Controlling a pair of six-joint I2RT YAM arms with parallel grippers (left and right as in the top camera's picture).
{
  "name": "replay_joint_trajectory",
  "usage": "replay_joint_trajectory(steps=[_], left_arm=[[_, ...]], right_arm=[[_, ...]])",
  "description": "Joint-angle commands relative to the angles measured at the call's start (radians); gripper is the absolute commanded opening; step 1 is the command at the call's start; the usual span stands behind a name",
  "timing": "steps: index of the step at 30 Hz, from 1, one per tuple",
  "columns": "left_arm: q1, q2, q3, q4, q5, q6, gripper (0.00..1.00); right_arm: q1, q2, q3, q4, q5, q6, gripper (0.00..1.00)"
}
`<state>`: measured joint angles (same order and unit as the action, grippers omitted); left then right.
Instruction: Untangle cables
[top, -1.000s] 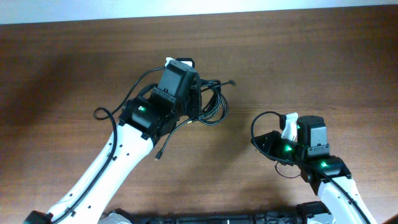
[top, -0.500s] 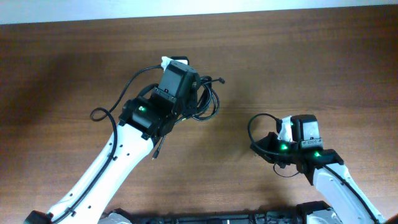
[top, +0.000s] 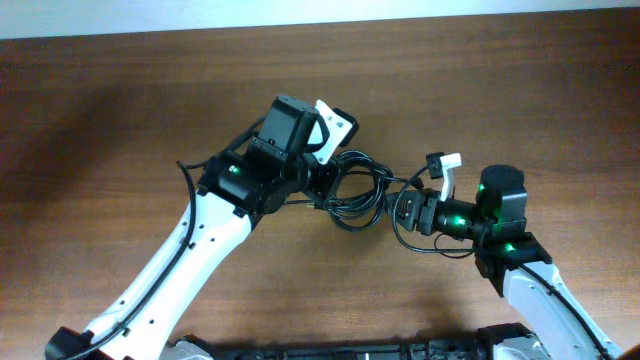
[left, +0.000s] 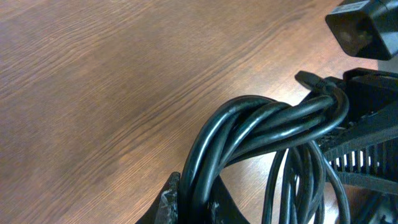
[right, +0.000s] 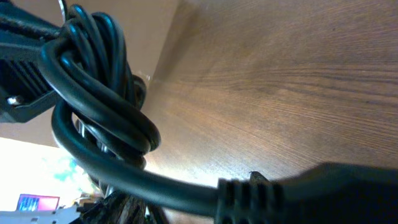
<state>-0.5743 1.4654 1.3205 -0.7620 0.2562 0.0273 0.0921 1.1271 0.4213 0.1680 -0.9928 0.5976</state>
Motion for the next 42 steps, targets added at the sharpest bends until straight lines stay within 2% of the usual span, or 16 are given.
replay_joint_trajectory(steps=[1, 4, 6, 7, 9, 12, 16, 19, 21, 26, 32, 34, 35, 39, 41, 42], left_arm=[[-0.006, 0.030, 0.021, 0.034, 0.172, 0.028, 0.00], [-0.006, 0.031, 0.021, 0.082, 0.159, 0.007, 0.00], [-0.005, 0.031, 0.021, 0.084, 0.035, -0.022, 0.00], [-0.005, 0.031, 0.021, 0.080, -0.119, -0.079, 0.00], [-0.005, 0.031, 0.021, 0.066, -0.288, -0.111, 0.00], [-0.005, 0.031, 0.021, 0.032, -0.393, -0.109, 0.00], [-0.005, 0.031, 0.021, -0.007, -0.356, -0.046, 0.00], [-0.006, 0.031, 0.021, -0.032, -0.104, 0.285, 0.00], [-0.006, 0.031, 0.021, -0.048, -0.034, 0.384, 0.00], [-0.006, 0.032, 0.021, -0.043, 0.053, 0.474, 0.00], [-0.008, 0.032, 0.021, -0.033, 0.165, 0.480, 0.00], [-0.010, 0.032, 0.021, -0.032, 0.183, 0.480, 0.00], [-0.011, 0.032, 0.021, -0.032, 0.197, 0.479, 0.00], [-0.012, 0.032, 0.021, -0.032, 0.200, 0.458, 0.00], [-0.012, 0.032, 0.022, -0.031, 0.200, 0.435, 0.00], [-0.011, 0.032, 0.024, -0.031, 0.200, 0.426, 0.00]], right_arm=[[-0.001, -0.001, 0.003, 0.015, -0.061, -0.014, 0.39], [-0.001, -0.001, 0.003, 0.011, -0.050, -0.014, 0.37], [-0.001, 0.000, 0.003, -0.002, -0.050, -0.014, 0.41], [-0.001, 0.000, 0.003, -0.024, -0.051, -0.018, 0.44], [-0.002, 0.000, 0.003, -0.034, -0.056, -0.033, 0.47], [-0.031, -0.002, 0.003, -0.029, -0.138, -0.092, 0.53], [-0.098, -0.002, 0.003, 0.056, -0.322, -0.096, 0.61], [-0.098, -0.002, 0.003, 0.133, -0.339, -0.096, 0.70], [-0.098, -0.002, 0.003, 0.179, -0.329, -0.097, 0.73], [-0.098, -0.002, 0.003, 0.188, -0.198, -0.097, 0.76], [-0.034, -0.001, 0.003, 0.188, -0.158, -0.097, 0.76], [0.007, 0.000, 0.003, 0.183, -0.101, -0.097, 0.68], [0.042, 0.004, 0.003, 0.176, -0.019, -0.096, 0.53], [0.053, 0.006, 0.003, 0.179, 0.010, -0.060, 0.15], [0.053, 0.006, 0.003, 0.177, 0.011, -0.021, 0.04], [0.053, 0.006, 0.003, 0.177, 0.011, -0.002, 0.04]])
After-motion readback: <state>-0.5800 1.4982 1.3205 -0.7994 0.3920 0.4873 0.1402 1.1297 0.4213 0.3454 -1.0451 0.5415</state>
